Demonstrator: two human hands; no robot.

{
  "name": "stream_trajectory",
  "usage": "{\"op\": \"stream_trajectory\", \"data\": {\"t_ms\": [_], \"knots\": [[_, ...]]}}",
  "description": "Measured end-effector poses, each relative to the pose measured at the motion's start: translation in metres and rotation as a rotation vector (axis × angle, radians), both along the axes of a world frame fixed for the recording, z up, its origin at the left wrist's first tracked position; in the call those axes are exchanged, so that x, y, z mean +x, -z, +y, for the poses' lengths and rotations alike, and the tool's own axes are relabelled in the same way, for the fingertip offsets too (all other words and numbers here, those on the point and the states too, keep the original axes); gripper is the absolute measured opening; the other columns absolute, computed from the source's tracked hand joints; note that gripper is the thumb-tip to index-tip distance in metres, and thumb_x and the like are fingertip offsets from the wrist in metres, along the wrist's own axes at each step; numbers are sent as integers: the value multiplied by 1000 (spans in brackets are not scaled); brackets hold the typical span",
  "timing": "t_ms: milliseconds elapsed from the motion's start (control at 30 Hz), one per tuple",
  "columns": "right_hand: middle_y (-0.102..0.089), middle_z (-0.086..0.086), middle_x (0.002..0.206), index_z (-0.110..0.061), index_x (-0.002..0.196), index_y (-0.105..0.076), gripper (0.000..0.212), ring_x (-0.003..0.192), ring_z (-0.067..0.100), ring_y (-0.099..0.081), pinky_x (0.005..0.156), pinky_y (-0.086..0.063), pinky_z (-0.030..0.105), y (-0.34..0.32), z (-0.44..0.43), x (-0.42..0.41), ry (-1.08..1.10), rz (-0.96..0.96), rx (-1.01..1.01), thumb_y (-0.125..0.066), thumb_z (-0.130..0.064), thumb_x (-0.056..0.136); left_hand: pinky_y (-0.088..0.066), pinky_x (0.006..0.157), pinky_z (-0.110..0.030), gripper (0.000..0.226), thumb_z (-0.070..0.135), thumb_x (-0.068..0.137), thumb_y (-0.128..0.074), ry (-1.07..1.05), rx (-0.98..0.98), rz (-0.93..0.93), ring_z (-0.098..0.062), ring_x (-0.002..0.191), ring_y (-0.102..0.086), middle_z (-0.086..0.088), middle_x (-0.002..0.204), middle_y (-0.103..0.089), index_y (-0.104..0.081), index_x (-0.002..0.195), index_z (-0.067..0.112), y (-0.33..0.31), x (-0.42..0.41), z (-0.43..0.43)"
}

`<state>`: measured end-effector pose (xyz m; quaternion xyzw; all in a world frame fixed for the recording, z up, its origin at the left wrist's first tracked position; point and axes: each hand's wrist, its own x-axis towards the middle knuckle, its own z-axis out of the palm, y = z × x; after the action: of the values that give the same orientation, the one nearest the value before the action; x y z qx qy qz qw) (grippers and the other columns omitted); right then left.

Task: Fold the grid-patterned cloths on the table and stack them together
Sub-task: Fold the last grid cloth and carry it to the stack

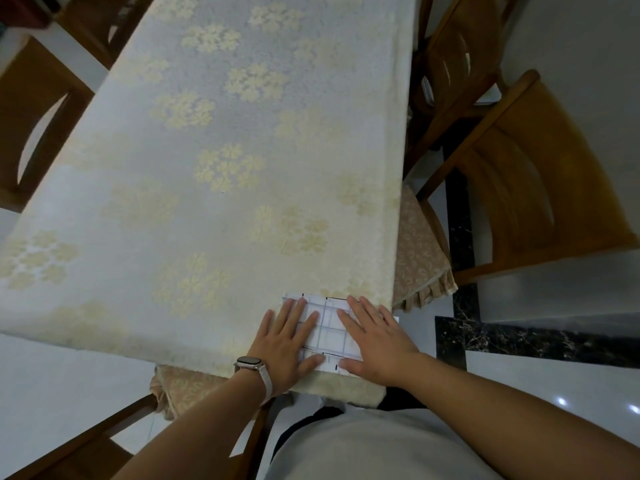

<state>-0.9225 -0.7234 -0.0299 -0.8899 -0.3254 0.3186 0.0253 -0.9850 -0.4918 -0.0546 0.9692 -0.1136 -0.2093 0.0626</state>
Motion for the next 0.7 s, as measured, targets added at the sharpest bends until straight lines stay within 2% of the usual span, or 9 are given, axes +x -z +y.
{"op": "stream_trajectory", "data": {"t_ms": [100, 167, 200, 267, 333, 400, 467, 567, 700], "knots": [[26, -8, 158, -30, 154, 8, 92, 146, 14, 22, 121, 5, 42, -8, -7, -3, 163, 44, 90, -38, -73, 87, -2, 116, -50, 77, 75, 89, -16, -63, -83, -50, -23, 147, 12, -2, 160, 7, -6, 152, 31, -5, -2, -3], [10, -13, 160, -28, 155, -1, 86, 148, 13, 6, 122, -5, 40, -8, -12, -9, 471, 83, 208, -45, -65, 90, 3, 118, -44, 77, 75, 88, -17, -214, -174, -87, -20, 146, 18, 1, 159, 14, -4, 152, 33, -10, 0, -9], [-3, -10, 160, -26, 155, -10, 81, 147, 15, -8, 120, -16, 40, -8, -15, -12, 673, 86, 284, -49, -59, 91, 2, 118, -40, 79, 75, 87, -21, -317, -212, -92, -20, 146, 18, 0, 159, 15, -4, 151, 32, -13, 2, -13], [-32, 0, 148, -19, 144, -34, 61, 129, 17, -40, 105, -38, 37, -7, -21, -15, 1049, 112, 389, -56, -43, 92, -7, 118, -38, 86, 72, 84, -37, -550, -290, -79, -23, 147, 7, -4, 160, 8, -10, 152, 27, -20, 8, -21], [-51, 5, 123, -17, 121, -47, 32, 100, 15, -54, 88, -48, 35, -9, -26, -17, 1255, 205, 435, -57, -27, 92, -17, 118, -37, 85, 59, 84, -55, -746, -374, -38, -25, 147, -6, -8, 161, -4, -18, 151, 22, -23, 12, -26], [-60, 1, 103, -22, 104, -49, 13, 87, 14, -58, 82, -52, 36, -12, -30, -21, 1293, 279, 418, -56, -20, 93, -19, 117, -36, 83, 49, 84, -63, -820, -416, -28, -24, 146, -11, -8, 159, -10, -22, 151, 19, -24, 13, -29], [-64, 0, 94, -20, 94, -56, 3, 85, 16, -61, 81, -54, 37, -11, -32, -24, 1282, 298, 384, -56, -17, 92, -21, 116, -37, 80, 42, 85, -65, -817, -452, -24, -25, 144, -14, -8, 159, -12, -24, 150, 18, -24, 14, -31], [-64, 2, 87, -18, 87, -58, 5, 82, 19, -61, 76, -51, 35, -9, -30, -24, 1273, 290, 356, -57, -14, 89, -21, 116, -37, 76, 36, 86, -65, -781, -426, -13, -27, 143, -16, -9, 158, -13, -27, 148, 16, -22, 16, -35], [-55, -4, 76, -19, 79, -53, 14, 77, 19, -55, 64, -41, 29, -6, -28, -20, 1230, 247, 315, -58, -12, 90, -23, 116, -38, 75, 40, 85, -65, -752, -350, -20, -28, 142, -19, -11, 157, -18, -32, 147, 15, -18, 18, -36]]}}
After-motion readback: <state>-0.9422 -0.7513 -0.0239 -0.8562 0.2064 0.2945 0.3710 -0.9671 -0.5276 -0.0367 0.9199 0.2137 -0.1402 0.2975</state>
